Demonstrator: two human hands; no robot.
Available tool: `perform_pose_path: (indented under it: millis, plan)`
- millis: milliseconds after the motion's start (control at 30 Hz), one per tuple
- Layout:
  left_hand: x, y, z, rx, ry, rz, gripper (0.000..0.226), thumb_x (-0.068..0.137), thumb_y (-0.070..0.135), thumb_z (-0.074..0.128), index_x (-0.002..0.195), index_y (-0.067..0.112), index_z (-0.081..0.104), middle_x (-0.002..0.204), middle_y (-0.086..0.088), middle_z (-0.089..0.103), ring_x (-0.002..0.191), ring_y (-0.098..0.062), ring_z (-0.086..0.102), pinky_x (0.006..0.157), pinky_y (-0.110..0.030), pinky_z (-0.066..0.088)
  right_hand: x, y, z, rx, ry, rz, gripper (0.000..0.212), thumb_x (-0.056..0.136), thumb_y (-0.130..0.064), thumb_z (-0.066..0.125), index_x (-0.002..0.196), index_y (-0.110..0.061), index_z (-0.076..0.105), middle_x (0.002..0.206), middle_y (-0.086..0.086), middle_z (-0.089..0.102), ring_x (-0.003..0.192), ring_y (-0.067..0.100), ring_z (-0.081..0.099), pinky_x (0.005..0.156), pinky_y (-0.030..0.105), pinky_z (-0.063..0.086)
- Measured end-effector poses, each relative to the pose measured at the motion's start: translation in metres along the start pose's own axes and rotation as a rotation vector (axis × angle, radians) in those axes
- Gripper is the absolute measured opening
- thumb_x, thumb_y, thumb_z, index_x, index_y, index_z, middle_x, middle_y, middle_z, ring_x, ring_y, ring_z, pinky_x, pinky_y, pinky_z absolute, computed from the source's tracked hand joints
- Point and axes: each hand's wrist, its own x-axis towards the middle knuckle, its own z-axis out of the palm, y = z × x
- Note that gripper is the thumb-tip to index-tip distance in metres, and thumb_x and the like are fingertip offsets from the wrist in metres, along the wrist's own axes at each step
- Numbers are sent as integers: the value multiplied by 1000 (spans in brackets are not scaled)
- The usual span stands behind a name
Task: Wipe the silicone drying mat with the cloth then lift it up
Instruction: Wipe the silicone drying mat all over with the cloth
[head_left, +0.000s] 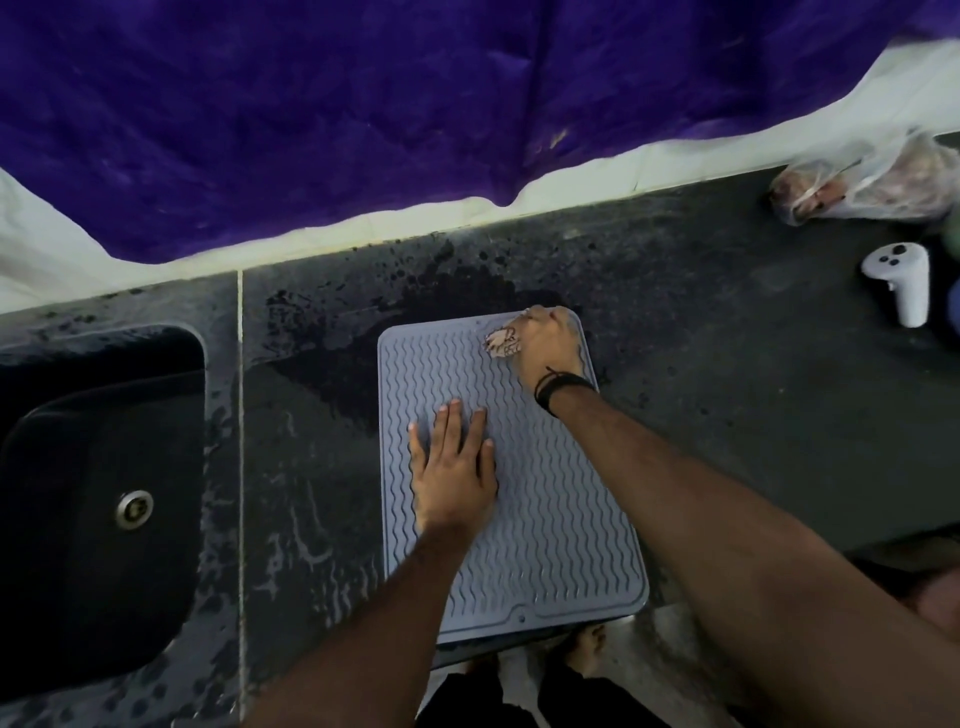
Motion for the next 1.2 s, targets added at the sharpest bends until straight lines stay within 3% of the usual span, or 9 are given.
perform_pose_path:
  millis: [300, 467, 567, 800, 967, 1067, 1133, 1200]
  plan:
    - [2, 2, -3, 22, -42, -21, 56, 106, 45, 21, 152, 24, 44, 164, -5, 32, 155, -19, 20, 125, -45, -12, -3, -60, 16, 93, 13, -234, 42, 87, -11, 60, 129, -16, 57, 140, 4, 46, 132, 31, 34, 107, 44, 40]
    - [-1, 3, -6, 5, -38, -32, 53, 107, 45, 26, 156, 28, 38, 166, -2, 28, 156, -18, 16, 123, -48, -16, 0, 13, 9, 80, 28, -79, 34, 90, -13, 50, 120, -18, 64, 135, 5, 53, 127, 31, 43, 104, 43, 41]
    - [0, 4, -8, 17, -32, -26, 53, 107, 44, 26, 155, 27, 40, 165, -2, 29, 155, -18, 17, 123, -49, -15, -5, 47, 3, 82, 84, 4, 33, 86, -11, 56, 118, -14, 65, 134, 9, 53, 121, 37, 41, 99, 44, 44]
    - [-2, 4, -6, 17, -9, -29, 52, 107, 44, 28, 154, 28, 42, 164, -2, 32, 155, -18, 20, 123, -54, -10, -88, 38, 23, 107, 40, -85, 42, 89, -11, 54, 131, -17, 56, 139, 5, 47, 122, 30, 42, 104, 40, 41]
    - [-1, 3, -2, 37, -11, -21, 52, 107, 45, 27, 154, 28, 41, 163, -2, 34, 154, -19, 21, 123, -53, -13, -145, 51, 36, 138, 18, -106, 46, 80, -5, 60, 123, -19, 63, 129, 3, 57, 110, 28, 47, 94, 40, 47]
    - [-2, 3, -3, 39, 0, -19, 52, 106, 44, 28, 153, 28, 43, 163, -2, 34, 154, -19, 22, 122, -51, -17, -122, 45, 23, 205, 90, -76, 40, 80, -7, 61, 117, -19, 65, 121, 3, 59, 110, 27, 47, 93, 41, 48]
    - [-1, 3, -4, 39, 11, -20, 52, 106, 43, 27, 153, 27, 44, 163, -3, 34, 154, -20, 21, 122, -51, -17, -89, 35, 12, 215, 156, -79, 41, 81, -8, 60, 121, -18, 62, 127, 5, 56, 115, 29, 45, 99, 40, 44]
    - [-1, 3, -5, 31, -2, -19, 52, 107, 44, 25, 154, 27, 41, 164, -3, 31, 155, -19, 18, 122, -53, -15, -57, 23, 6, 185, 93, -75, 43, 84, -9, 57, 127, -17, 59, 136, 7, 50, 127, 31, 40, 109, 40, 37]
